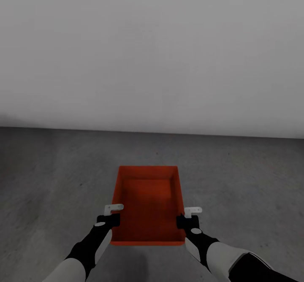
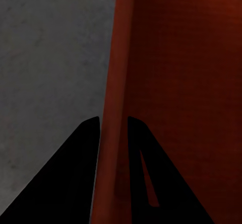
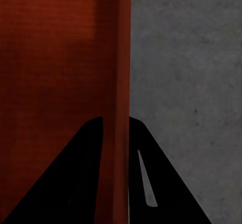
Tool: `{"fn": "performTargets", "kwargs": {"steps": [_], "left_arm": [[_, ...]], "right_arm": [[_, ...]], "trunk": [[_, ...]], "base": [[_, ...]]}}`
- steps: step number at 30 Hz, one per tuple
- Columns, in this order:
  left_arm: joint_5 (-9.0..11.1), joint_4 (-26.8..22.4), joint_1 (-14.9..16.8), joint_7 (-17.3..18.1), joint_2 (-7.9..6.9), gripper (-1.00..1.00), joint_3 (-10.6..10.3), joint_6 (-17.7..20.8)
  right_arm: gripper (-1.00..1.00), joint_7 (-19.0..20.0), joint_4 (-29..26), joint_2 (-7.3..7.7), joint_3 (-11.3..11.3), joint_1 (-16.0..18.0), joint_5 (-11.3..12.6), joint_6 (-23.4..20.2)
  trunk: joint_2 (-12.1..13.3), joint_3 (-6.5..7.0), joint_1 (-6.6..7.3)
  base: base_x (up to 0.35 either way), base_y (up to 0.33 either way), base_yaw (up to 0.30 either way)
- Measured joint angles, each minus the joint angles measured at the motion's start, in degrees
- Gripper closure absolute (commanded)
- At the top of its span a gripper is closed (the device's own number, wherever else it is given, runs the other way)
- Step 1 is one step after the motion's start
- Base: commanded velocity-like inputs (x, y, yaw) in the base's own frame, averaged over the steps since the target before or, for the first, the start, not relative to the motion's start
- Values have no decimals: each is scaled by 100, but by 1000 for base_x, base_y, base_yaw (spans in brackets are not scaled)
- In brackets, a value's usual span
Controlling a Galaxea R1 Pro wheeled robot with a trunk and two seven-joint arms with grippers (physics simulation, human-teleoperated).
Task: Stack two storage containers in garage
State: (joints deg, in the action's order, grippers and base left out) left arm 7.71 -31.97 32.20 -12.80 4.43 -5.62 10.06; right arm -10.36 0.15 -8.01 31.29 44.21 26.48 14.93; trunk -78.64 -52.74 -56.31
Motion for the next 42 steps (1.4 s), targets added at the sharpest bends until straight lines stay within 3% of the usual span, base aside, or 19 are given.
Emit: {"fn": "performTargets", "kwargs": {"steps": [14,42], "left_arm": [[0,-6,0,-1,0,100,-1,1],[-10,-6,0,5,0,100,4,1]], "right_arm": [[100,0,0,0,-3,0,-1,6],[100,0,0,0,-5,0,-2,7]], "trunk": [[-562,-239,-308],[-1685,-555,-923]], "base": [[0,0,0],[0,0,0]]}}
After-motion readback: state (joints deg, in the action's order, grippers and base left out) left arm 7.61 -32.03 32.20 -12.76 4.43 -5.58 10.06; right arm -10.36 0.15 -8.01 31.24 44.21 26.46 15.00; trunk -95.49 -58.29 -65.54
